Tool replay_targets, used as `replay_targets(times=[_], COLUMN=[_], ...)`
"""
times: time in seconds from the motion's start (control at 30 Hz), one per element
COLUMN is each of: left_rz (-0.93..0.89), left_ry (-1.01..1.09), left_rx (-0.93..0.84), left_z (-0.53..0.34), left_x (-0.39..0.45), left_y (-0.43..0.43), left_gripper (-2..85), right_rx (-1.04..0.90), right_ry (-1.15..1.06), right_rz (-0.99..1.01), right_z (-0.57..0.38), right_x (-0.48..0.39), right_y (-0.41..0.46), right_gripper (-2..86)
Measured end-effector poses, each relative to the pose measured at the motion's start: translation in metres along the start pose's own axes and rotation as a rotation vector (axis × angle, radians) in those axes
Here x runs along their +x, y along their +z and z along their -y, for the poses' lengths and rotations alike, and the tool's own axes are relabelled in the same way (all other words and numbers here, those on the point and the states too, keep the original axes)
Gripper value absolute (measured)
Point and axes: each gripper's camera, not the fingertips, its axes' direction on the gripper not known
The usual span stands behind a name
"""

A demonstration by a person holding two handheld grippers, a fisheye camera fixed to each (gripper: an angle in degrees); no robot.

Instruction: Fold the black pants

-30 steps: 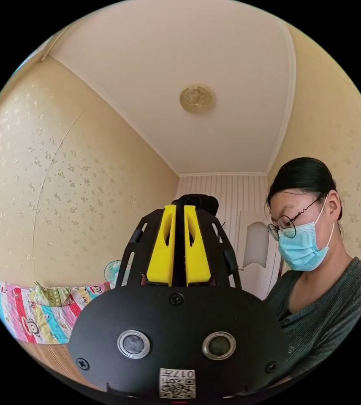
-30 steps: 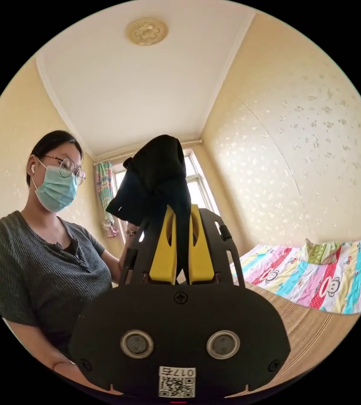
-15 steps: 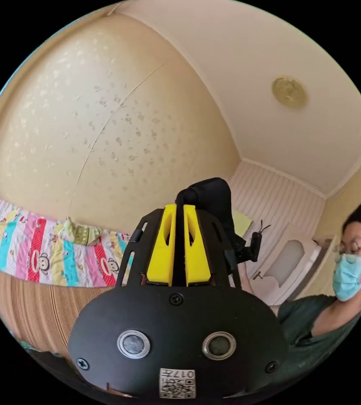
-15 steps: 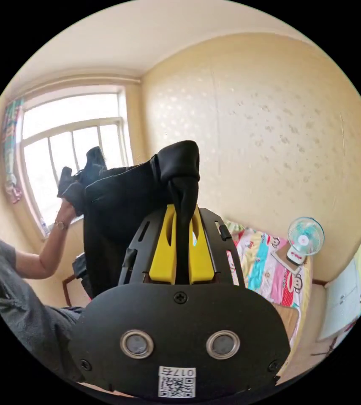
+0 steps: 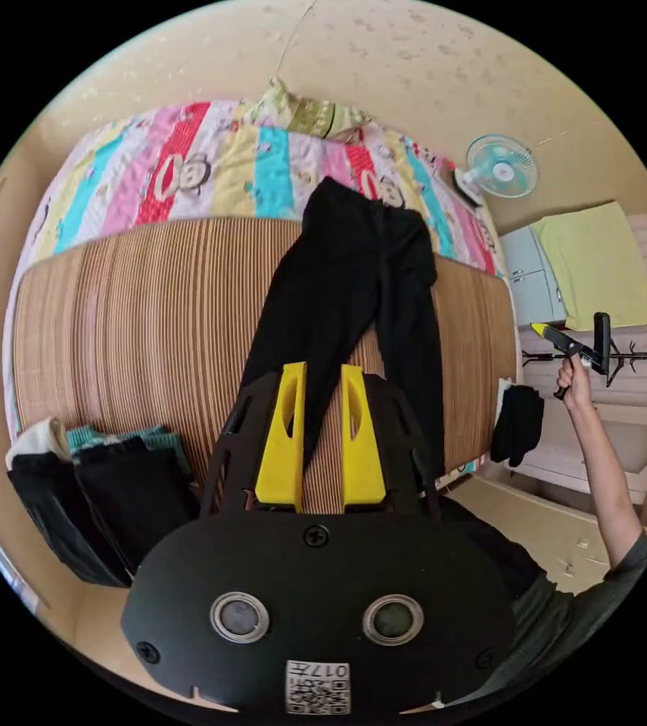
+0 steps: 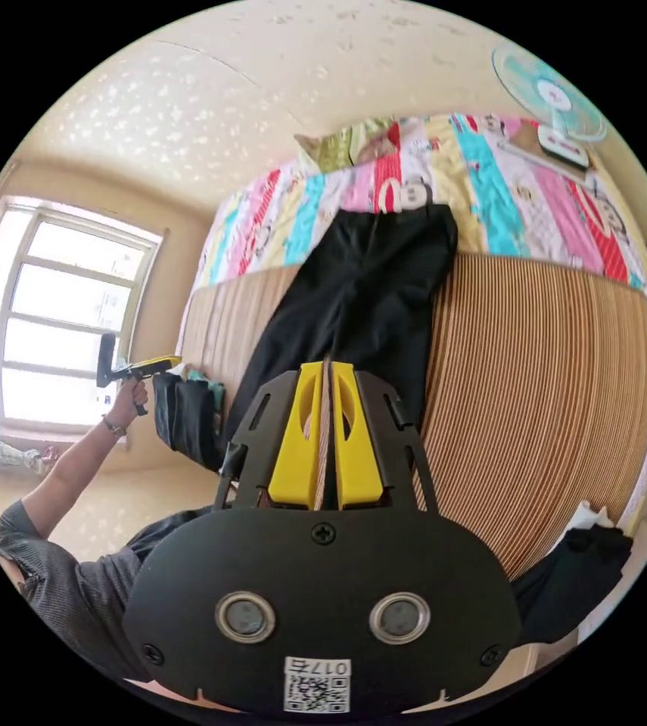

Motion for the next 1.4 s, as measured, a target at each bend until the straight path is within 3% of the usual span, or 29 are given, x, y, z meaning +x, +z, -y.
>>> replay_targets(times=[0.13, 0.23, 0.37, 0.47, 0.63, 0.8, 0.93, 1.0, 1.1, 1.23, 1.4], left_rz=[-0.024, -0.025, 0.010, -0.015, -0.075, -0.235, -0.299, -0.273, -0.340, -0.375, -0.427], left_ry=[-0.160, -0.168, -0.122, -0.110, -0.186, -0.177, -0.015, 0.038, -0.042, -0.123, -0.088], left_rx=[-0.153, -0.206, -0.291, -0.319, -0.203, -0.400, -0.682, -0.626, -0.548, -0.492, -0.459], left_z=[-0.042, -0.050, -0.041, -0.033, -0.053, -0.079, -0.126, -0.142, -0.159, -0.182, -0.186], left_x=[-0.121, -0.170, -0.188, -0.202, -0.247, -0.251, -0.197, -0.185, -0.205, -0.249, -0.271], left_y=[0.031, 0.025, 0.024, 0.019, -0.061, -0.080, -0.060, -0.081, -0.120, -0.170, -0.224], left_gripper=[8.1, 8.1, 7.2, 6.1, 0.7, -0.8, -1.0, -1.0, -1.0, -1.0, -1.0], right_rx=[-0.185, -0.322, -0.530, -0.510, -0.549, -0.788, -0.613, -0.411, -0.233, -0.309, -0.401], right_ry=[0.118, 0.191, 0.174, 0.175, 0.066, 0.256, 0.244, 0.324, 0.495, 0.603, 0.607], right_rz=[0.018, -0.005, -0.203, -0.238, -0.400, -0.069, 0.010, 0.024, 0.024, 0.044, 0.148], right_z=[-0.048, -0.076, -0.083, -0.073, -0.056, -0.080, -0.097, -0.109, -0.133, -0.154, -0.173], right_x=[0.056, 0.084, 0.105, 0.116, 0.117, 0.178, 0.201, 0.228, 0.275, 0.323, 0.343], right_y=[0.072, 0.110, 0.150, 0.152, 0.154, 0.148, 0.095, 0.037, -0.021, -0.029, -0.008], right_gripper=[1.3, 1.0, 0.5, 0.3, 0.2, 0.5, 1.1, 1.9, 4.6, 12.3, 10.2])
